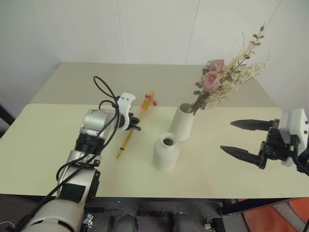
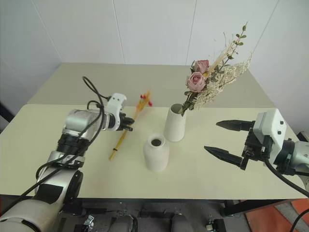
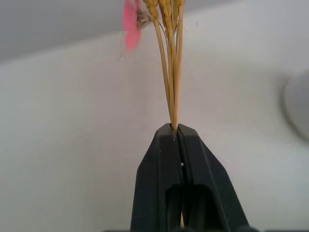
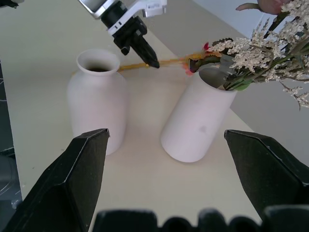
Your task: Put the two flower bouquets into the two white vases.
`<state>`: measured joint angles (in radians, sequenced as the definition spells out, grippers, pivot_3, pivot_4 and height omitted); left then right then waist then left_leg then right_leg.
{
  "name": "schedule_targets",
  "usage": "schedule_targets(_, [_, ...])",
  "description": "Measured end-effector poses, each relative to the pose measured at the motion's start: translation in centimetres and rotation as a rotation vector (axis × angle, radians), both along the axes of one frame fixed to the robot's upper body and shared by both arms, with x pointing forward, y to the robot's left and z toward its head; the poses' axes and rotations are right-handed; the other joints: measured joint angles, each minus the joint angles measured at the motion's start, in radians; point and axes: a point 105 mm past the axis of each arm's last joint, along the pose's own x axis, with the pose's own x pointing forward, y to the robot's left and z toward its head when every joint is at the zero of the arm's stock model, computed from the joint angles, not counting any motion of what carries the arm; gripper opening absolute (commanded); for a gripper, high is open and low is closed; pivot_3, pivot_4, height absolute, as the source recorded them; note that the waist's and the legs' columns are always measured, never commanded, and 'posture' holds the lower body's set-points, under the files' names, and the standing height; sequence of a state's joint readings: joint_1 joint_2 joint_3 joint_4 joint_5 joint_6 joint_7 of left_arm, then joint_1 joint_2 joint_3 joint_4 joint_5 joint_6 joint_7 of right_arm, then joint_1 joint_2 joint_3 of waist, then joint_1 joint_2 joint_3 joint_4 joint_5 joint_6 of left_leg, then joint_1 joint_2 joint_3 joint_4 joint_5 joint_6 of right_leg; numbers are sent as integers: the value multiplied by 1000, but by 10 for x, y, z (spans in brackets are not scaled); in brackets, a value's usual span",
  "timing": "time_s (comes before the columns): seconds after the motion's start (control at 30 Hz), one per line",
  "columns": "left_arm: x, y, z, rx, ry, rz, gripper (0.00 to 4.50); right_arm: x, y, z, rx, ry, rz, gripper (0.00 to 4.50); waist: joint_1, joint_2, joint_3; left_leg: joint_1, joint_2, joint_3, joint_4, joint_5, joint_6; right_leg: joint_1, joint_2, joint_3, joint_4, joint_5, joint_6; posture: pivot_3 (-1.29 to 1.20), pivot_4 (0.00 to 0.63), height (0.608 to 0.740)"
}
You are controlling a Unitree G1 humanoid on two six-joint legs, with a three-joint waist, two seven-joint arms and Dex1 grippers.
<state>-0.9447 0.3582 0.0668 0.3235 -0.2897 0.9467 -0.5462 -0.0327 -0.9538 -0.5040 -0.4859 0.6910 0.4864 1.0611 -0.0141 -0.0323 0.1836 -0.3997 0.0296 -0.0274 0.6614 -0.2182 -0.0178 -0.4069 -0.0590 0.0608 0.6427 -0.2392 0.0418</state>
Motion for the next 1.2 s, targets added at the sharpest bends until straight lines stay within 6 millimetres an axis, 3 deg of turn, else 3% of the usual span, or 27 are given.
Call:
schedule_targets(0.17, [-32, -6, 81, -353, -293, -255, 25, -2, -2, -6, 2, 52, 39, 4500, 3, 0, 0, 0, 0, 0, 0, 0, 0, 0, 0, 0, 0, 0, 0, 0, 150, 740])
schedule_targets(0.27, [-55, -13, 104, -458, -367, -423, 25, -5, -4, -8, 3, 82, 72, 4500, 2, 0, 0, 1, 0, 0, 0, 0, 0, 2, 0, 0, 0, 0, 0, 0, 150, 740])
schedule_targets(0.4, [-80, -29, 117, -556, -375, -620, 25, -12, -5, -8, 15, 118, 146, 4500, 1, 0, 0, 1, 0, 0, 0, 0, 0, 2, 0, 0, 0, 0, 0, 0, 150, 740])
schedule_targets(0.77, [-111, -84, 138, -650, -398, -895, 25, -16, -9, -3, 6, 112, 177, 4500, -4, 0, 0, 2, 0, 0, 0, 0, 0, 2, 0, 0, 0, 0, 1, 0, 150, 740])
schedule_targets(0.97, [-112, -97, 127, -613, -388, -934, 25, -18, -13, -3, 4, 105, 144, 4500, -2, 0, 0, 1, 0, 0, 0, 0, 0, 2, 0, 0, 0, 0, 1, 0, 150, 740])
schedule_targets(1.2, [-108, -96, 93, -550, -305, -923, 25, -21, -14, 1, -8, 76, 116, 4500, -3, 0, 0, 2, 0, 0, 0, 0, 0, 2, 1, 0, 0, 0, 0, 0, 150, 740])
